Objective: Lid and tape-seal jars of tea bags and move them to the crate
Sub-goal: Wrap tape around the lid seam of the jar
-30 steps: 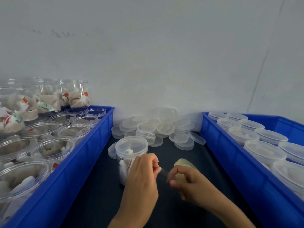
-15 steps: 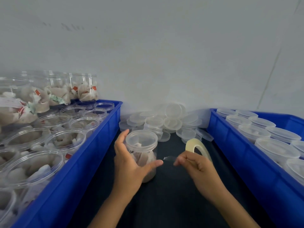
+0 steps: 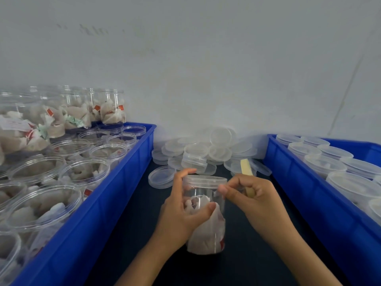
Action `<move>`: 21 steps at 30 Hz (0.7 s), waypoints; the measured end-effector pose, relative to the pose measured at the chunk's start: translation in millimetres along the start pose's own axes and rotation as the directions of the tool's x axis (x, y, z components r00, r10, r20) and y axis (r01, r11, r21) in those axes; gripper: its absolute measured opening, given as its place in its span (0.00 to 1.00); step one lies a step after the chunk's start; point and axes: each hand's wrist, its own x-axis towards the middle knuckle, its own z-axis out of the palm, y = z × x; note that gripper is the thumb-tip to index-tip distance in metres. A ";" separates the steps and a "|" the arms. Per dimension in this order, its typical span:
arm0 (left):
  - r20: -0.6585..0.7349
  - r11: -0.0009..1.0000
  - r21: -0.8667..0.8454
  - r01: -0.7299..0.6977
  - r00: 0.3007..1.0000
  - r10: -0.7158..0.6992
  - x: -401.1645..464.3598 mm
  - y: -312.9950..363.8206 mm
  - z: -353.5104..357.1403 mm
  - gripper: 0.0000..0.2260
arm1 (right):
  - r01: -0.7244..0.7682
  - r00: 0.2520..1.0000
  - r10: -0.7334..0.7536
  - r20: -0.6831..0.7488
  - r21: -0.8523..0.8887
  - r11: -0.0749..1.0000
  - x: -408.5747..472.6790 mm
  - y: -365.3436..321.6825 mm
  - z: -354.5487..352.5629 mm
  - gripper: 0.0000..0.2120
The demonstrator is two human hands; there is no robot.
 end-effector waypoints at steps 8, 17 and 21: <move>-0.048 0.996 0.089 0.007 0.999 -0.002 -2.2 3.3 4.3 0.31 | -0.111 0.980 0.112 -0.164 0.014 0.994 -4.0 -2.0 20.3 0.07; 0.001 0.998 -0.053 0.024 1.000 -0.024 -2.3 6.6 5.3 0.28 | -0.122 0.966 0.119 -0.230 -0.001 0.993 -6.1 -4.7 28.7 0.07; -0.079 0.995 -0.079 0.061 0.995 -0.067 1.8 8.4 10.3 0.25 | -0.121 0.971 0.103 -0.216 -0.069 0.990 -4.8 -2.5 28.8 0.08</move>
